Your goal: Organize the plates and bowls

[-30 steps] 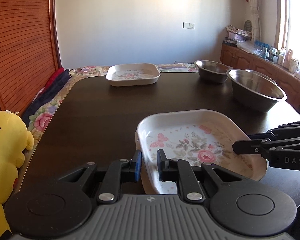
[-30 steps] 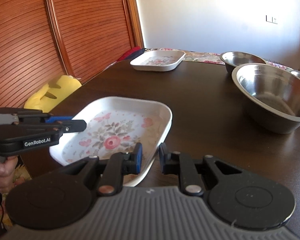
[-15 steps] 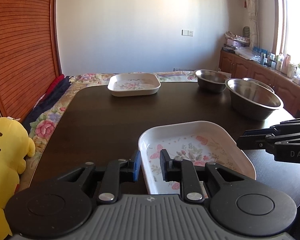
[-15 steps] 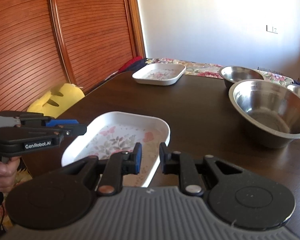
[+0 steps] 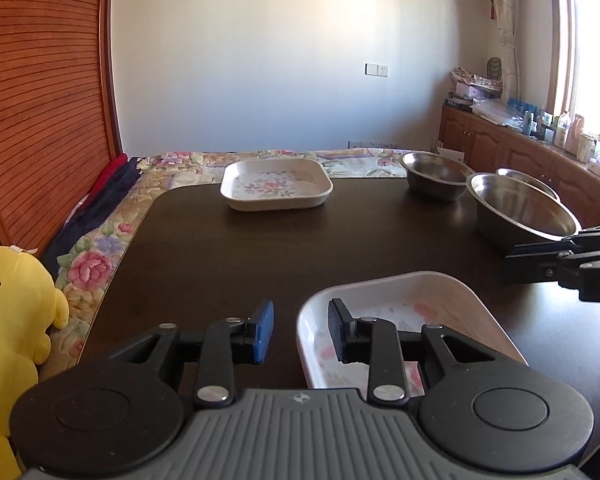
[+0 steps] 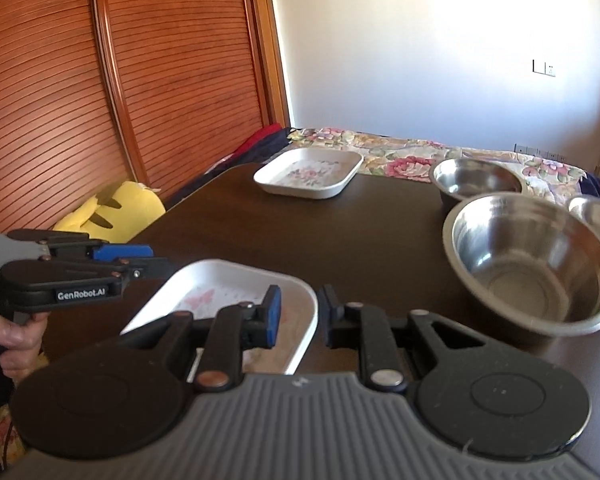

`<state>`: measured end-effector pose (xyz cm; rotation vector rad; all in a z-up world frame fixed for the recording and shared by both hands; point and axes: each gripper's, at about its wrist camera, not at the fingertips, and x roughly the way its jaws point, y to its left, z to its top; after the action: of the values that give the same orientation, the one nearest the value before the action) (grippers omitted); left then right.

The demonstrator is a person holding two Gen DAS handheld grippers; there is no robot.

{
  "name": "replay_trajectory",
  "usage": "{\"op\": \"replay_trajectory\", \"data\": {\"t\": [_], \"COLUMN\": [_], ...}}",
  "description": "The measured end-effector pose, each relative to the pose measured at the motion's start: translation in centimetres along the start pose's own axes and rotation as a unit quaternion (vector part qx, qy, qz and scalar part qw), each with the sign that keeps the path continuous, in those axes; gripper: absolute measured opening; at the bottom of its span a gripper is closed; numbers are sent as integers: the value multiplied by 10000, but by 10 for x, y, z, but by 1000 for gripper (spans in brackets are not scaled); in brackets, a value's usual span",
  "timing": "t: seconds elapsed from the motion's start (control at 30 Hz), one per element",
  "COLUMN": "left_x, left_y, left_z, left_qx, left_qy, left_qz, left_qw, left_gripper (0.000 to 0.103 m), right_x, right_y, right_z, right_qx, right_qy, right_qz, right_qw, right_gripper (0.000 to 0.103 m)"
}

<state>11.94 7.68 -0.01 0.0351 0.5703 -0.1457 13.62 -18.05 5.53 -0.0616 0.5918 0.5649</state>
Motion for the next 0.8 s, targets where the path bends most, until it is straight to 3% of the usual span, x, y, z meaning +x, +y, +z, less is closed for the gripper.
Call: {"op": "replay_trajectory", "data": {"t": [0.1,0.17,0.8], "left_x": [9,16,83], "left_y": [7,13,59], "left_z": [9,16,71], "left_qx": [37,45,80], "left_qy": [-13,-15,125], "left_qz": [1,5,88], "left_qw": [10000,10000,9999], "left_gripper": [34,34,38], "right_x": [6,11,89], "right_y": [-2,-3,-5], "right_z": [12,21,98], "right_qx": [-79,-132,-531], "right_qy": [-4,1,196], "right_qz": [-12,2,119], "right_qw": [10000,9999,9983], "right_gripper": [23,30,30]}}
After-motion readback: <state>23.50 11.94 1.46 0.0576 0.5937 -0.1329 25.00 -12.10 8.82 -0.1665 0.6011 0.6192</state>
